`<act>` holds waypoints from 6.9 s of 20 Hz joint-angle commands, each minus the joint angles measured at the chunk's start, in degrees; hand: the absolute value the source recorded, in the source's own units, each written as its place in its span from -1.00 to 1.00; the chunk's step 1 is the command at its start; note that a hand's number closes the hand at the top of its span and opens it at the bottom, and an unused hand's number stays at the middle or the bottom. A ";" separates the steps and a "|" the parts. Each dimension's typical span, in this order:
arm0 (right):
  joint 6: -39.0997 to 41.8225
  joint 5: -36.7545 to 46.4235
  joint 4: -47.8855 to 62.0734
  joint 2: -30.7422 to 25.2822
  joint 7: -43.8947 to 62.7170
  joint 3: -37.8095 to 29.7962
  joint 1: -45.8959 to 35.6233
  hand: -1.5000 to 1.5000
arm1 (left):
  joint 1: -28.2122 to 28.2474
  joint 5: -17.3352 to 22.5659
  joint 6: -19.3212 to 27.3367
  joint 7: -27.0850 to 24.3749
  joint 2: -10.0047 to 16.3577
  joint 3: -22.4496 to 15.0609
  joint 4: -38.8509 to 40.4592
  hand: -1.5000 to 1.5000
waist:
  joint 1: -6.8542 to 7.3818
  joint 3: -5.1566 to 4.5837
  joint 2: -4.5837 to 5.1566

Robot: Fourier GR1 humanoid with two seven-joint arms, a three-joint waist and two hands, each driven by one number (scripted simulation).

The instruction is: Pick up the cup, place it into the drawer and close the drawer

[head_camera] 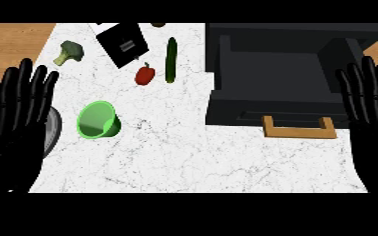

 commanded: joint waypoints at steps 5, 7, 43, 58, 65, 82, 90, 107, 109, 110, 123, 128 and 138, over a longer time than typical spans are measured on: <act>-0.64 0.66 2.73 0.37 -0.24 -0.99 -3.65 -1.00 | 0.47 18.67 -16.63 -3.15 9.93 10.21 4.46 -1.00 | -0.80 0.57 -2.17; 4.39 -2.01 0.74 -1.55 4.90 3.05 0.90 -1.00 | 1.41 23.01 -12.89 3.46 4.98 8.30 10.37 -1.00 | -1.53 0.52 -1.98; 6.77 -3.48 11.39 -1.58 6.06 -3.44 -13.69 -1.00 | -20.64 -0.32 -22.43 -43.83 13.30 15.84 94.96 -1.00 | -2.25 0.53 -1.99; 8.72 -5.59 10.82 -3.80 8.99 -5.36 -14.60 -1.00 | -25.92 -3.26 -20.16 -56.29 13.17 16.31 109.34 -1.00 | -2.85 0.40 -1.70; 8.96 -6.24 11.81 -3.96 9.53 -5.57 -16.18 -1.00 | -26.79 -3.78 -20.60 -57.93 13.31 16.37 110.50 -1.00 | -3.35 0.29 -1.45; 9.39 -4.57 13.83 -4.63 7.53 -5.88 -16.01 -1.00 | -29.01 -4.17 -18.88 -64.40 9.21 15.86 105.86 1.00 | -3.65 0.26 -1.40; 9.87 -6.80 14.57 -5.31 7.53 -8.12 -16.83 -1.00 | -30.35 -1.26 -20.29 -68.48 7.17 18.47 103.24 1.00 | -3.12 0.35 -1.55; 9.07 -4.98 10.15 -5.40 10.53 -7.20 -13.86 -1.00 | -39.12 0.90 -7.86 -51.97 -2.14 15.09 84.59 1.00 | -1.07 0.68 -2.65; 9.26 -4.75 14.53 -6.02 8.42 -8.41 -16.20 -1.00 | -43.48 1.06 -6.15 -46.88 -4.93 13.78 81.78 1.00 | -0.72 0.71 -2.66; 7.95 -4.84 13.76 -5.03 9.11 -8.62 -15.58 -1.00 | -43.82 0.99 -7.40 -44.97 -4.56 12.98 81.04 1.00 | -1.00 0.68 -2.58; 9.12 -2.66 13.41 -2.91 2.93 -6.21 -10.84 -1.00 | -64.60 7.14 14.35 -20.28 -6.29 -0.78 76.02 1.00 | -3.23 0.68 -2.21; 10.41 -4.40 21.89 -5.89 2.83 -9.37 -18.35 -1.00 | -72.17 10.06 18.14 -14.69 -6.29 -4.29 85.84 1.00 | -3.55 0.71 -1.63; 11.60 -6.28 18.70 -6.19 5.05 -8.29 -20.56 -1.00 | -76.93 14.59 19.34 -13.40 -6.30 -13.07 101.28 1.00 | -8.30 0.76 -0.49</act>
